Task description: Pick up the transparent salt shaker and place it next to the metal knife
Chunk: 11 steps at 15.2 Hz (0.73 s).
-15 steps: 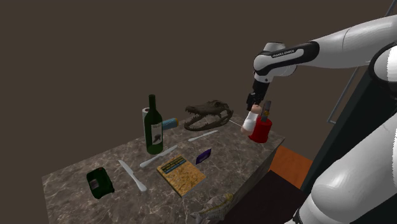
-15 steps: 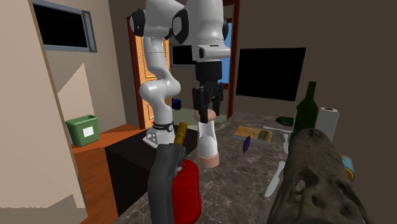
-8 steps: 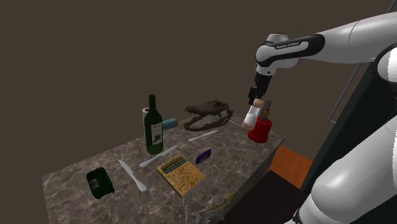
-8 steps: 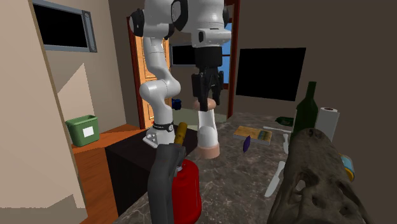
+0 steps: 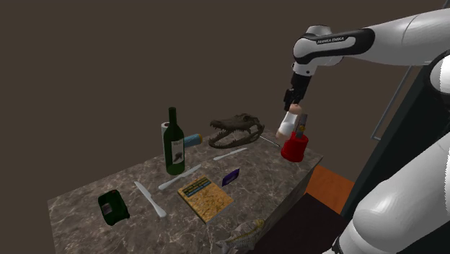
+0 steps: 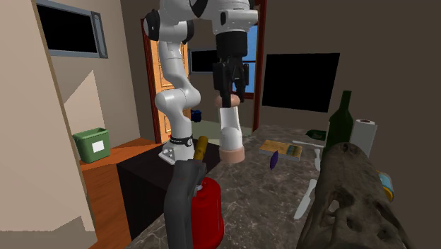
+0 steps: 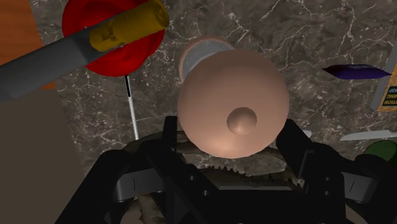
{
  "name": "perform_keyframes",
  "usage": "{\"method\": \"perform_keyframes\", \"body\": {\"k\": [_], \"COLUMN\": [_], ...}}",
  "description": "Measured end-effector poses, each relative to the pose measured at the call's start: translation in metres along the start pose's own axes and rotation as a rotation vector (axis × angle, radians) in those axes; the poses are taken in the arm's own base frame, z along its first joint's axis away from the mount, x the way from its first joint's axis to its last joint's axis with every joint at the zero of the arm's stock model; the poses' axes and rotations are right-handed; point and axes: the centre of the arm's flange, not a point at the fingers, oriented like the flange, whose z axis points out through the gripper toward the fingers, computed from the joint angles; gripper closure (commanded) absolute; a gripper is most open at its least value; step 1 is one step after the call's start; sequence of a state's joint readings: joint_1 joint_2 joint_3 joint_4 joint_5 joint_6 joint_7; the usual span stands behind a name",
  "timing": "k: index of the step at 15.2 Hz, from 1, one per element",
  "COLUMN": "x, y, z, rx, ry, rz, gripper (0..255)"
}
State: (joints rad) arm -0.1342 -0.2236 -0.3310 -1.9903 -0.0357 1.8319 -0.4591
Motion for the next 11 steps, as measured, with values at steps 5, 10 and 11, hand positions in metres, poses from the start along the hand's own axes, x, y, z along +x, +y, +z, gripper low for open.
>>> {"method": "perform_keyframes", "body": {"k": [5, 10, 11], "x": [0.003, 0.004, 0.004], "y": [-0.001, -0.001, -0.001], "z": [-0.028, -0.054, -0.060], "rx": [0.000, 0.000, 0.000], "ry": [0.000, 0.000, 0.000], "rz": [0.000, 0.000, 0.000], "gripper": [255, 255, 255]}}
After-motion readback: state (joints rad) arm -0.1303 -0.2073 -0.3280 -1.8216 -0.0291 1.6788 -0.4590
